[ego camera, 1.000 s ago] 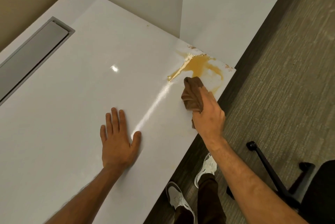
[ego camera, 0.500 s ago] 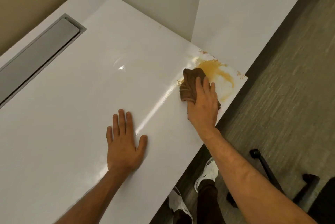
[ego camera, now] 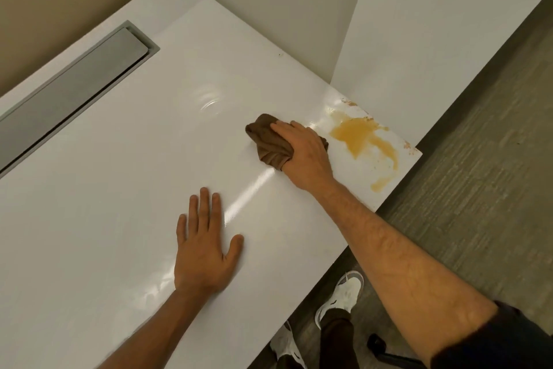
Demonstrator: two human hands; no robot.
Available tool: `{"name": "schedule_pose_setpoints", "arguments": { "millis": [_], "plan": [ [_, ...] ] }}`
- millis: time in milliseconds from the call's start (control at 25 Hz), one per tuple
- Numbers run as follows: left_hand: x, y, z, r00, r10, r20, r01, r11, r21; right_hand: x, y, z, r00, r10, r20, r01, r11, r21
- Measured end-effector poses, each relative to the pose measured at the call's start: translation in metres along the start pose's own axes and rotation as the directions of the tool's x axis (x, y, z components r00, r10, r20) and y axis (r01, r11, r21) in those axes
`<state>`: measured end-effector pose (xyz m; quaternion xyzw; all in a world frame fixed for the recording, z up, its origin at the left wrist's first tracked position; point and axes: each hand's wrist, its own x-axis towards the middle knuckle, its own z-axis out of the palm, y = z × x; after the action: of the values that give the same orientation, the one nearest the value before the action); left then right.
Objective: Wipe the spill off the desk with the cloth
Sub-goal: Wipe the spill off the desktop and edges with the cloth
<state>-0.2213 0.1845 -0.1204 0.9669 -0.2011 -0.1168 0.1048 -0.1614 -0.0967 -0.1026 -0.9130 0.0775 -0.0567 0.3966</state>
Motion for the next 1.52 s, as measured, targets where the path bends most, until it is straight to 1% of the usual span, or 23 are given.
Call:
{"name": "schedule_pose_setpoints", "arguments": {
  "millis": [120,240,320,400,440,480,520,600,640,680,720,800,840,880,1000,1080,1160,1240,1320,1360,1440,1480,1520],
  "plan": [
    [0.0,0.0,-0.002,1.0,-0.006,0.009,0.006,1.0,0.001,-0.03,-0.006,0.003,0.984,-0.129,0.124,0.112,0.985,0.132],
    [-0.001,0.001,-0.004,1.0,-0.011,0.018,0.011,1.0,-0.008,-0.079,-0.01,0.002,0.976,-0.139,0.169,0.108,0.978,0.181],
    [-0.001,0.003,-0.005,1.0,-0.014,0.01,0.014,1.0,-0.017,-0.097,-0.012,-0.007,0.96,-0.112,0.256,0.051,0.971,0.233],
    [-0.001,0.004,-0.007,1.0,-0.015,0.021,0.016,1.0,-0.024,-0.097,-0.02,-0.025,0.944,-0.016,0.33,-0.117,0.918,0.38],
    [-0.002,0.004,-0.007,1.0,-0.019,0.023,0.019,0.999,-0.031,-0.089,-0.026,-0.037,0.943,0.036,0.331,-0.19,0.875,0.445],
    [-0.002,0.004,-0.007,0.999,-0.023,0.024,0.024,0.999,-0.034,-0.077,-0.029,-0.05,0.957,0.08,0.28,-0.216,0.84,0.498],
    [-0.002,0.004,-0.007,0.999,-0.028,0.028,0.029,0.999,-0.033,-0.062,-0.029,-0.063,0.977,0.12,0.176,-0.196,0.829,0.523],
    [-0.001,0.003,-0.006,0.999,-0.036,0.032,0.038,0.999,-0.035,-0.02,-0.017,-0.09,0.978,0.198,-0.06,-0.142,0.855,0.498],
    [-0.002,0.003,-0.007,0.999,-0.042,0.034,0.043,0.998,-0.04,0.003,-0.008,-0.102,0.962,0.232,-0.146,-0.139,0.874,0.466],
    [-0.002,0.003,-0.007,0.998,-0.047,0.038,0.049,0.998,-0.043,0.023,0.002,-0.112,0.948,0.258,-0.189,-0.155,0.888,0.433],
    [-0.003,0.003,-0.007,0.998,-0.051,0.041,0.053,0.998,-0.042,0.04,0.012,-0.117,0.941,0.282,-0.188,-0.188,0.896,0.402],
    [-0.002,0.004,-0.007,0.998,-0.055,0.043,0.057,0.997,-0.043,0.055,0.033,-0.114,0.953,0.279,-0.118,-0.245,0.939,0.243],
    [-0.003,0.004,-0.007,0.998,-0.052,0.045,0.054,0.998,-0.043,0.056,0.04,-0.109,0.962,0.256,-0.091,-0.241,0.959,0.15],
    [-0.002,0.005,-0.007,0.998,-0.052,0.04,0.054,0.998,-0.044,0.057,0.045,-0.103,0.967,0.237,-0.093,-0.228,0.969,0.1],
    [-0.001,0.005,-0.009,0.997,-0.062,0.05,0.064,0.997,-0.052,0.058,0.039,-0.088,0.965,0.235,-0.118,-0.232,0.972,0.044],
    [-0.004,0.008,-0.01,0.997,-0.059,0.05,0.062,0.997,-0.052,0.049,0.027,-0.075,0.981,0.182,-0.067,-0.183,0.983,-0.004],
    [-0.002,0.008,-0.011,0.996,-0.06,0.061,0.063,0.997,-0.047,0.034,0.01,-0.056,0.994,0.103,0.044,-0.104,0.994,0.015],
    [-0.001,0.008,-0.012,0.995,-0.063,0.072,0.066,0.997,-0.047,0.013,-0.008,-0.037,0.992,0.021,0.122,-0.025,0.999,0.035],
    [-0.001,0.007,-0.013,0.995,-0.064,0.077,0.067,0.997,-0.043,-0.008,-0.018,-0.026,0.981,-0.016,0.194,0.002,0.997,0.072],
    [-0.001,0.008,-0.014,0.995,-0.066,0.077,0.069,0.997,-0.042,-0.014,-0.022,-0.027,0.974,-0.015,0.225,-0.009,0.994,0.107],
    [-0.002,0.009,-0.013,0.995,-0.063,0.074,0.066,0.997,-0.043,-0.012,-0.027,-0.038,0.965,0.042,0.26,-0.106,0.966,0.238],
    [-0.002,0.007,-0.012,0.996,-0.065,0.067,0.068,0.997,-0.048,-0.002,-0.027,-0.044,0.967,0.066,0.246,-0.141,0.943,0.301],
    [-0.002,0.006,-0.012,0.996,-0.066,0.059,0.069,0.996,-0.053,0.015,-0.026,-0.05,0.982,0.065,0.18,-0.123,0.935,0.334]
  ]
}}
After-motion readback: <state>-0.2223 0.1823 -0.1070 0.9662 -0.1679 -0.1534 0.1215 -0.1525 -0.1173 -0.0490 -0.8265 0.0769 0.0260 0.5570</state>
